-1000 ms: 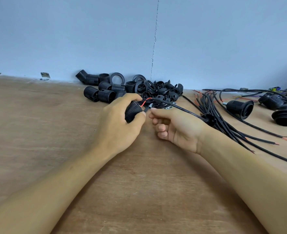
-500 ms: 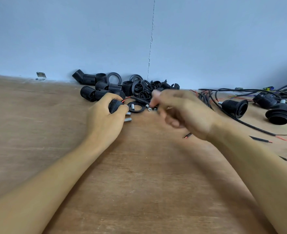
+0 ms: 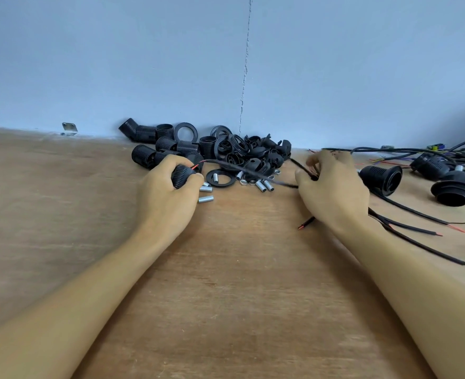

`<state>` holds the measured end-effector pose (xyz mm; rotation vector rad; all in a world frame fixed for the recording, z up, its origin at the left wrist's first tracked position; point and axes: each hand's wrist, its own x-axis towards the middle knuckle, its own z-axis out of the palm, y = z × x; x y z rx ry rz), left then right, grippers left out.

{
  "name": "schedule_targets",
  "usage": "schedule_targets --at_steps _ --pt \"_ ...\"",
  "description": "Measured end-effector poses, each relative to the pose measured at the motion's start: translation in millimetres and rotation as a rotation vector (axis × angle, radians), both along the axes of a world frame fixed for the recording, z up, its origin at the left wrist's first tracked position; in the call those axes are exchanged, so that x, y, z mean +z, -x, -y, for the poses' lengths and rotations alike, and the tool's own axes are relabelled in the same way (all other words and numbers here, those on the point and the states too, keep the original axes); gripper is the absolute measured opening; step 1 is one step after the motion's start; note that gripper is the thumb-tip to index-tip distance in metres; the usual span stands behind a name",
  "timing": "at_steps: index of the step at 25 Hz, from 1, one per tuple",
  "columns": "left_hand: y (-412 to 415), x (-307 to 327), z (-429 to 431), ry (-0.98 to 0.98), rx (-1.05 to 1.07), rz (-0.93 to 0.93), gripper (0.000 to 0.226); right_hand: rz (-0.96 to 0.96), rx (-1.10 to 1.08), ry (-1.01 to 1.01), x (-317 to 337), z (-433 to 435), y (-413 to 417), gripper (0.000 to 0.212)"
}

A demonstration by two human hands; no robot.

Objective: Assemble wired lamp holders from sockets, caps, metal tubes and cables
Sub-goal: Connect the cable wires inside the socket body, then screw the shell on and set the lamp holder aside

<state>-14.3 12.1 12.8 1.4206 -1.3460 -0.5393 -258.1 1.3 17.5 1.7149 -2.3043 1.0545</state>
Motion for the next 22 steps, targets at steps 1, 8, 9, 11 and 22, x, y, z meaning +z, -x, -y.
schedule_targets --at_steps 1,8,9,11,22 --pt "0 0 -1 0.013 -0.007 0.020 0.011 -0.072 -0.026 -0.093 -2 0 1 0.034" --pt "3 -2 -5 0.086 -0.053 0.138 0.015 -0.022 0.060 -0.155 2 -4 -6 0.052" --pt "4 -2 -6 0.102 -0.051 0.154 0.015 0.024 0.082 -0.167 5 -6 -6 0.060" --pt "5 -2 -6 0.127 -0.030 0.162 0.015 0.097 0.155 -0.193 9 -9 -9 0.069" --pt "3 -3 -1 0.053 0.061 0.134 0.012 -0.057 0.350 -0.217 -4 -7 -16 0.060"
